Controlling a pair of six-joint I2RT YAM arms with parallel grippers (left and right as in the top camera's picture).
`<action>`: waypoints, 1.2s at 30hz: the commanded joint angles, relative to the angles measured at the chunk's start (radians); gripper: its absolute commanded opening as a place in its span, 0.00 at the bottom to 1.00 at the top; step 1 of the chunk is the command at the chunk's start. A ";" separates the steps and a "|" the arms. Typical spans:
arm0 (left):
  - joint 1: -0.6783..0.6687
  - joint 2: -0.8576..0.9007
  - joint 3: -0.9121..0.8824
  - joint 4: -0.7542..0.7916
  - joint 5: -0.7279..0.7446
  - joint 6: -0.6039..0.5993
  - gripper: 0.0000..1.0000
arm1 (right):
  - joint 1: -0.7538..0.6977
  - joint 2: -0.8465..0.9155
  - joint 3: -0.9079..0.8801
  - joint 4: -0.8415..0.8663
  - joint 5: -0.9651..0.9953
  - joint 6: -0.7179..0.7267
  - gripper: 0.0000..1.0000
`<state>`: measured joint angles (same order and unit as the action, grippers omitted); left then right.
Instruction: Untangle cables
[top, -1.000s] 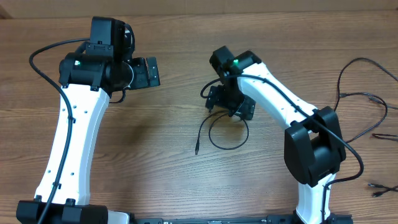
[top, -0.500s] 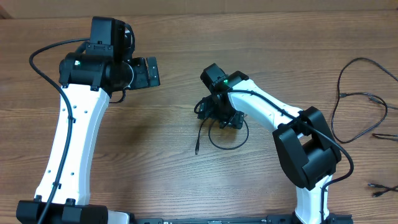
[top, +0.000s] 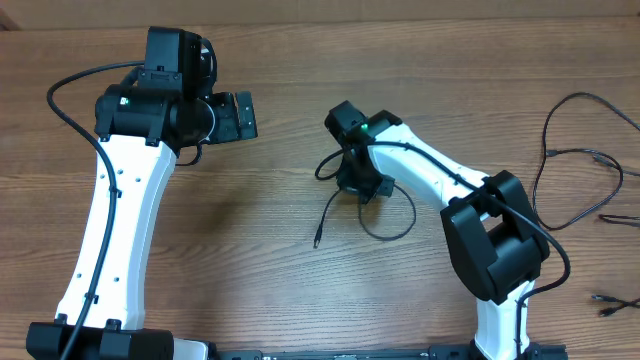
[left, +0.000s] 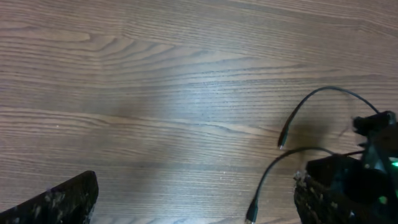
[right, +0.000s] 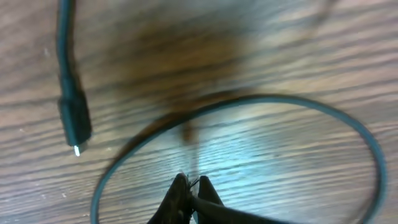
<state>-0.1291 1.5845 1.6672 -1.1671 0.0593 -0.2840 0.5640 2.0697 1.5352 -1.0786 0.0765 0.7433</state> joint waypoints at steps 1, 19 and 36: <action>0.005 0.005 -0.002 0.000 0.004 0.019 1.00 | -0.021 -0.011 0.174 -0.068 0.127 -0.064 0.04; 0.005 0.005 -0.002 0.000 0.004 0.019 1.00 | -0.271 -0.011 1.088 -0.069 0.328 -0.124 0.04; 0.005 0.005 -0.002 0.000 0.004 0.019 1.00 | -0.615 0.009 1.141 0.019 0.402 -0.124 0.04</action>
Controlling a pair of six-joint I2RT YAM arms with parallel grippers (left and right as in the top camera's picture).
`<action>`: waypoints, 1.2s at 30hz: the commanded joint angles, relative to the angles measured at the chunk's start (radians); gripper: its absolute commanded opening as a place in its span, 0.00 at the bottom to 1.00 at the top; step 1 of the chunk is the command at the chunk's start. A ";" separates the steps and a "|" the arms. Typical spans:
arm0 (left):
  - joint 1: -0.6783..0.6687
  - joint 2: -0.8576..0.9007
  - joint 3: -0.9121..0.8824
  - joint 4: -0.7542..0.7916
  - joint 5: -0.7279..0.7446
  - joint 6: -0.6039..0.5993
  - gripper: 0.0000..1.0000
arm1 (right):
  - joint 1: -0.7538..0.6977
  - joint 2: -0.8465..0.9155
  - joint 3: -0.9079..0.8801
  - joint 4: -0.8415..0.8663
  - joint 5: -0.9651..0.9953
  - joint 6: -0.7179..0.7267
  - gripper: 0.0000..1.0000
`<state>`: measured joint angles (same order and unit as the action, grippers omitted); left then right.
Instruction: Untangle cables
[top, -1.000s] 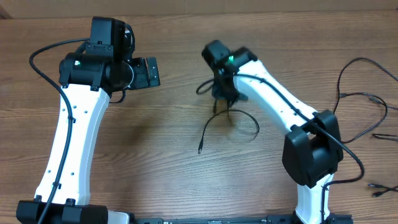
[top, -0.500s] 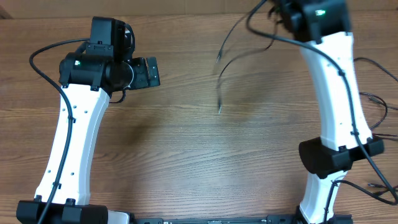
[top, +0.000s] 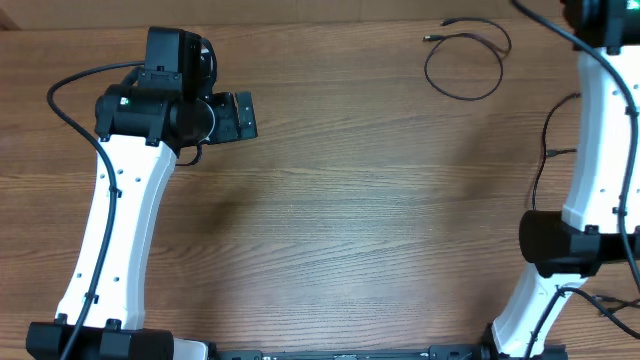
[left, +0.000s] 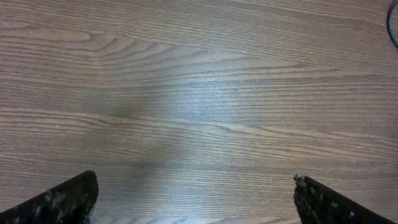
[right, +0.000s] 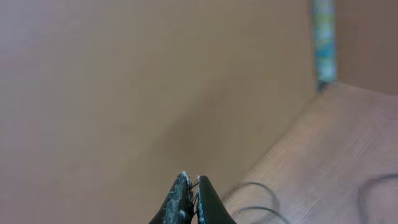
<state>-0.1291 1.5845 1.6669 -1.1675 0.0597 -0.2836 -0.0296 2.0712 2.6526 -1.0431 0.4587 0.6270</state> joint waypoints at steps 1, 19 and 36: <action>0.005 0.005 -0.002 0.001 0.003 0.018 1.00 | -0.027 0.009 0.024 -0.039 0.019 -0.008 0.04; 0.005 0.005 -0.002 0.001 0.003 0.018 1.00 | -0.030 0.018 -0.066 -0.307 -0.159 -0.172 0.54; 0.005 0.005 -0.002 0.001 0.003 0.018 1.00 | -0.019 0.018 -0.249 -0.532 -0.618 -0.469 1.00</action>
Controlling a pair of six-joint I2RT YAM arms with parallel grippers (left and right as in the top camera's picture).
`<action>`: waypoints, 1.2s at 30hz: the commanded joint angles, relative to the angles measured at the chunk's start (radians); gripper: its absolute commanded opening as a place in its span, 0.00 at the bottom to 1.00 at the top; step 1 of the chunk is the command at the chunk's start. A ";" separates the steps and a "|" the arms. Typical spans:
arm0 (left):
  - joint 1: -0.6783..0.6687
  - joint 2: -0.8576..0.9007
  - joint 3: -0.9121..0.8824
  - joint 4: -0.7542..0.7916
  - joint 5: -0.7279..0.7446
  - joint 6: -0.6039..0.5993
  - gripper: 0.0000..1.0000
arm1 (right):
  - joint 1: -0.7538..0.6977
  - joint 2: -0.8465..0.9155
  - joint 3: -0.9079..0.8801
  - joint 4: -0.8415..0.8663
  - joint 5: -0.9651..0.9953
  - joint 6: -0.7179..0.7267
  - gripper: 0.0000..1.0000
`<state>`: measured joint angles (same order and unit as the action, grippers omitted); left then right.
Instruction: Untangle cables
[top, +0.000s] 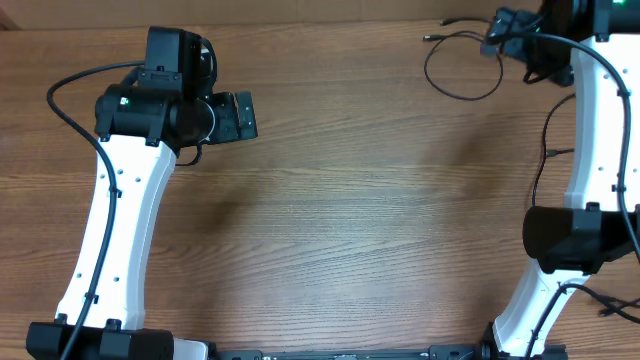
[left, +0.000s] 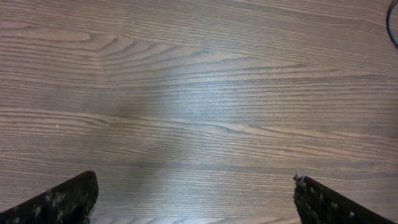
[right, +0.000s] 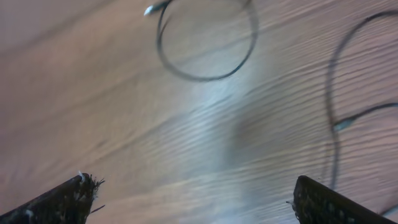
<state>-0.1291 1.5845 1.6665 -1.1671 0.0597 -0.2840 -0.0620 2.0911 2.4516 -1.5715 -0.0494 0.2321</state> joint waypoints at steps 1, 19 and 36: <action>0.005 0.005 -0.002 0.000 0.003 0.019 1.00 | 0.018 -0.002 -0.069 -0.007 -0.113 -0.081 1.00; 0.005 0.005 -0.002 0.001 0.003 0.019 1.00 | 0.158 -0.002 -0.130 -0.122 -0.110 -0.076 1.00; 0.005 0.005 -0.002 0.001 0.004 0.019 1.00 | 0.158 -0.002 -0.130 -0.068 -0.109 -0.077 1.00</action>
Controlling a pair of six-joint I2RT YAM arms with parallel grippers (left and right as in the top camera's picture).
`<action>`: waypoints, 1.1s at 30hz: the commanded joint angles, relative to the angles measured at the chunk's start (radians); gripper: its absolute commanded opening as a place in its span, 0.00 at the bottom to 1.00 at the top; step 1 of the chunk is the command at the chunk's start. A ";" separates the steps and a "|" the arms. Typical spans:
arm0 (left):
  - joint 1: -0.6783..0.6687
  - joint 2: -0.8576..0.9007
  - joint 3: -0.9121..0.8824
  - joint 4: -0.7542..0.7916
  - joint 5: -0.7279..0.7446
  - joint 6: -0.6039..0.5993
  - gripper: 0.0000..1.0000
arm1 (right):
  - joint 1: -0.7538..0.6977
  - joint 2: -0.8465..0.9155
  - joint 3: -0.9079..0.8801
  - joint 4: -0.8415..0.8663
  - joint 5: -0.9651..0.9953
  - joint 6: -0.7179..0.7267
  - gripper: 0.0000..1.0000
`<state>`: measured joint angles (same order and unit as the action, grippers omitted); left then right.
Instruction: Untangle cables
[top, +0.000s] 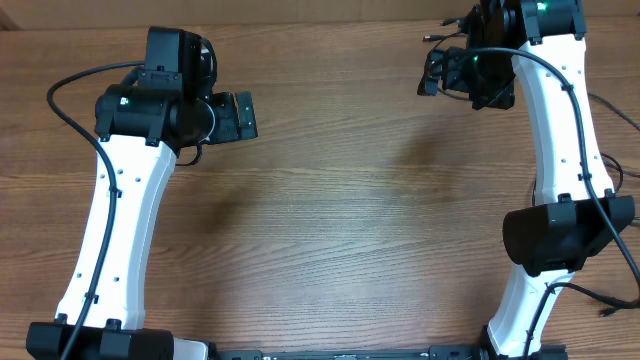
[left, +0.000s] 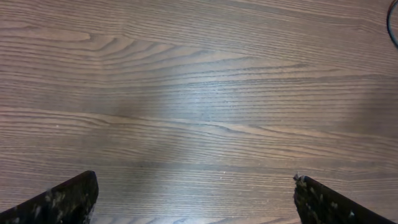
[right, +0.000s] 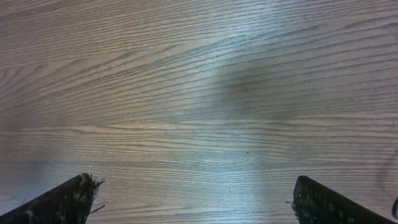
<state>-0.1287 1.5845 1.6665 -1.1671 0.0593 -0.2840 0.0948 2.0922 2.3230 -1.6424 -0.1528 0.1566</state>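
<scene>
A thin black cable (top: 447, 34) lies at the table's far right corner. Only its plug end and a short stretch show; the right arm hides the rest of its loop. My right gripper (top: 440, 72) hangs open just left of it, and the right wrist view has only bare wood between its fingers (right: 68, 199). My left gripper (top: 238, 116) is open at the upper left, also over bare wood (left: 196, 180). A sliver of cable (left: 396, 30) touches the left wrist view's right edge.
More thin black cables (top: 603, 104) trail along the table's right edge behind the right arm, and a plug end (top: 607, 312) lies at the bottom right. The wooden table (top: 330, 230) spreads between the two arms.
My right gripper, still open, has moved left and toward the front, from above the cable loop to bare wood beside it. The loop has left its wrist view. The left arm is unchanged.
My right gripper was shut on a cable loop at the table's middle. Then the loop lay at the far right corner, with the gripper shut and high there. Then the gripper stood open over the loop, and now it is beside it. The left arm stayed put.
</scene>
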 joint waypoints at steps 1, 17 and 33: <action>0.005 0.007 -0.002 0.000 0.004 0.019 1.00 | 0.002 -0.003 -0.002 0.003 -0.006 -0.001 1.00; -0.047 -0.129 -0.088 0.235 -0.071 0.019 1.00 | 0.002 -0.003 -0.002 0.003 -0.006 -0.001 1.00; -0.057 -1.117 -1.567 1.931 -0.229 0.015 1.00 | 0.001 -0.003 -0.002 0.003 -0.006 -0.001 1.00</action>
<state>-0.1902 0.5716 0.2550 0.6689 -0.1005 -0.2802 0.0948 2.0930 2.3207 -1.6386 -0.1535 0.1570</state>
